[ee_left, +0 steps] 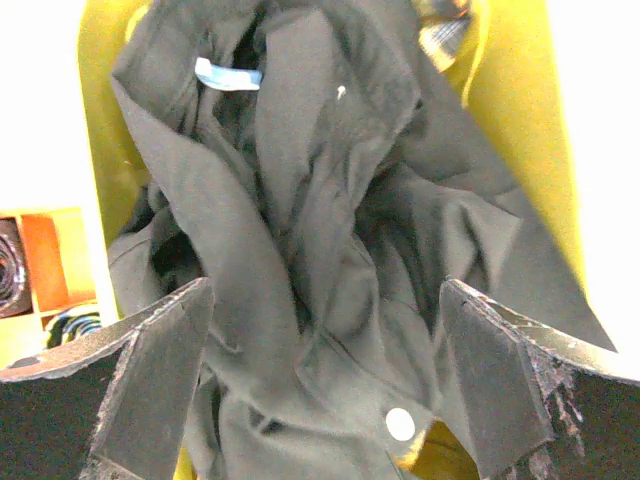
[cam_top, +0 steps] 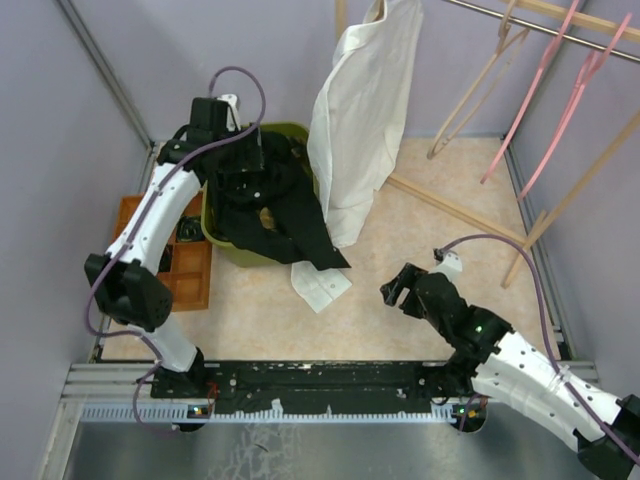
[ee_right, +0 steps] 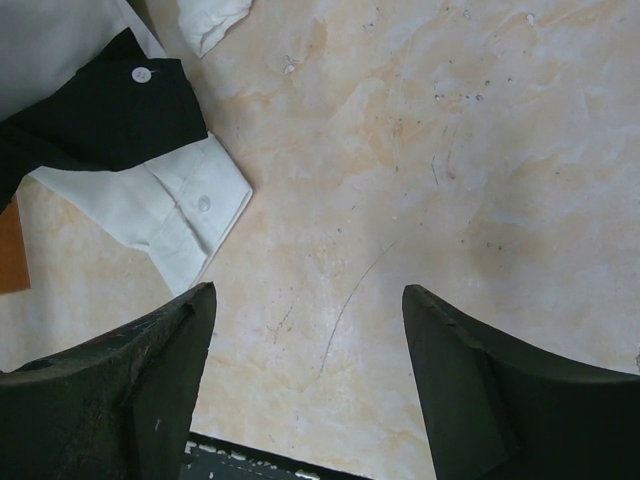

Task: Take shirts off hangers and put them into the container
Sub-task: Place the shirt in the bin.

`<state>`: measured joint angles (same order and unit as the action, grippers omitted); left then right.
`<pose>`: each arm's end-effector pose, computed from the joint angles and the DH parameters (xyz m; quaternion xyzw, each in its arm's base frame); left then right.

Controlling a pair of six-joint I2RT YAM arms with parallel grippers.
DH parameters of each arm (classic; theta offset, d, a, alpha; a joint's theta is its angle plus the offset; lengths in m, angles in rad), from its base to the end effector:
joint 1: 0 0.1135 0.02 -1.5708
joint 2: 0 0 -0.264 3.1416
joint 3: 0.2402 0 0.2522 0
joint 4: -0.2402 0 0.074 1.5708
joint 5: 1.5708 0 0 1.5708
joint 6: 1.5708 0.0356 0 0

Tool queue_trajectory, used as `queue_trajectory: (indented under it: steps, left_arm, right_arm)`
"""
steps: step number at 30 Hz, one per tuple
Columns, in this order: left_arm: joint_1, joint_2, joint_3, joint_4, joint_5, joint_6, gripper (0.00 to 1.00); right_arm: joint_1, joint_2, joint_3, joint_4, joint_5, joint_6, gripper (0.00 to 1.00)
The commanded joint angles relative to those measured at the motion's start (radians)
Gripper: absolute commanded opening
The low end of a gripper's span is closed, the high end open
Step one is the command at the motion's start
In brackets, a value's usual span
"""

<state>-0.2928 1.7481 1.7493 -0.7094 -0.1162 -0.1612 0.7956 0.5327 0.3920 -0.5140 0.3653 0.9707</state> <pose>0.3789 -0.1099 0.3625 0.0354 0.9065 -0.0425 0.4185 0.0991 0.0830 0.2073 0.1571 0.8716 0.2326 0.4019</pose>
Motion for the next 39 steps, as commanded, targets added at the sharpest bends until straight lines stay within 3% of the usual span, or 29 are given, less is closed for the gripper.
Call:
queue_trajectory:
  steps: [1, 18, 31, 39]
  left_arm:
    - [-0.005, -0.099, -0.018, 0.002, 0.062, -0.029, 0.99]
    - [-0.005, -0.549, -0.372, 0.195, 0.214, -0.209, 0.99]
    - [-0.005, -0.788, -0.642, 0.272, 0.392, -0.327, 0.99]
    - [-0.004, -0.928, -0.805, 0.302, 0.413, -0.411, 0.99]
  right_arm:
    - [0.004, 0.028, 0.014, 0.064, 0.013, 0.005, 0.76]
    - [0.004, 0.050, 0.004, 0.079, 0.013, 0.004, 0.82]
    - [0.004, 0.048, 0.008, 0.071, 0.011, 0.008, 0.84]
    - [0.004, 0.044, 0.001, 0.102, -0.013, 0.009, 0.87]
